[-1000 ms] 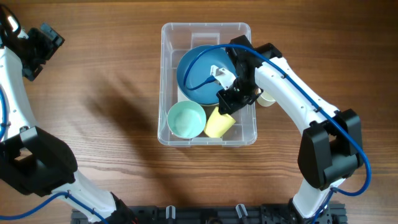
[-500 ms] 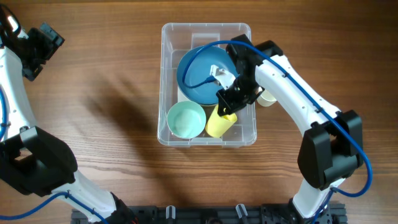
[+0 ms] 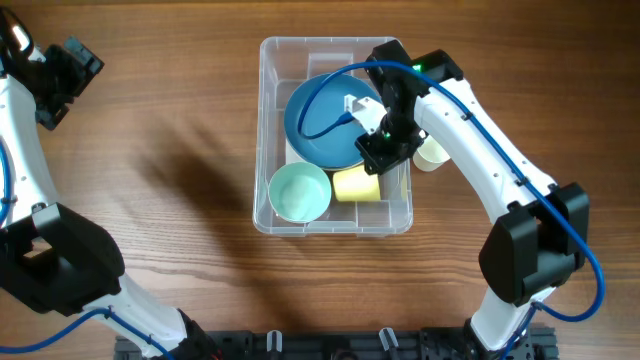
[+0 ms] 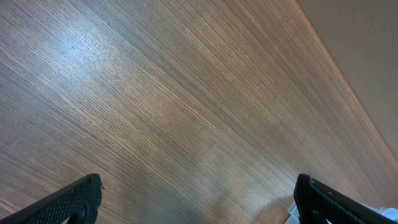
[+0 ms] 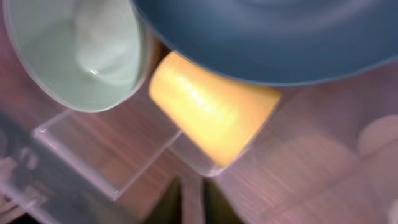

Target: Pack container

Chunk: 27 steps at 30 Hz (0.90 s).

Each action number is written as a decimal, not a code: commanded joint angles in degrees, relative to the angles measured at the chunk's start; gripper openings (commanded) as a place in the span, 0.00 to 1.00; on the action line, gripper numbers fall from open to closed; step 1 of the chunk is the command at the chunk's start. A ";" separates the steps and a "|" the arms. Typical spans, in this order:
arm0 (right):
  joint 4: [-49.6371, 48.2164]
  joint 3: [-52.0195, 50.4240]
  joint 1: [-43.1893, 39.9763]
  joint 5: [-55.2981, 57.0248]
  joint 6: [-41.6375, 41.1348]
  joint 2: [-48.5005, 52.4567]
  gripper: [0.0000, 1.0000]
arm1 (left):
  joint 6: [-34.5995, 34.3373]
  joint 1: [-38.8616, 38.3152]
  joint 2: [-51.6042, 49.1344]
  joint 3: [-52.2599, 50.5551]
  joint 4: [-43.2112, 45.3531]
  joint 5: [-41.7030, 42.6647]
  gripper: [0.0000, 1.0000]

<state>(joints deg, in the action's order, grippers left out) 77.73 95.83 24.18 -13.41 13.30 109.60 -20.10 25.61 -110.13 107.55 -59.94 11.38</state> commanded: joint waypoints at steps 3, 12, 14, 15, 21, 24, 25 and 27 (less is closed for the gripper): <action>-0.44 -0.15 0.24 5.01 -4.07 -1.07 0.50 | -0.50 0.13 1.60 1.11 0.13 -0.13 1.00; -0.50 -4.85 0.24 2.75 -11.02 -1.07 0.56 | -0.50 0.13 1.60 1.11 0.15 -0.13 1.00; -0.55 -5.01 0.24 2.16 -12.24 -1.07 0.56 | -0.50 0.13 1.60 1.11 0.13 -0.13 1.00; -0.55 -5.01 0.24 1.77 -12.22 -1.07 0.56 | -0.50 0.13 1.60 1.11 0.13 -0.13 1.00; -1.95 -5.22 0.24 -2.38 -15.43 -1.07 0.56 | -0.50 0.13 1.60 1.11 0.13 -0.13 1.00; -3.48 -5.51 0.24 -3.21 -19.82 -1.07 0.56 | -0.50 0.13 1.60 1.11 0.13 -0.13 1.00; -4.09 -5.60 0.24 -3.21 -21.33 -1.07 0.56 | -0.50 0.13 1.60 1.11 0.13 -0.15 1.00; -5.09 -5.60 0.24 -3.19 -23.91 -1.07 0.54 | -0.50 0.13 1.60 1.11 0.13 -0.13 1.00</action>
<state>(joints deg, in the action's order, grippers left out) 73.63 91.02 24.45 -14.87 -4.23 109.60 -20.10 25.61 -110.13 107.55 -59.94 11.35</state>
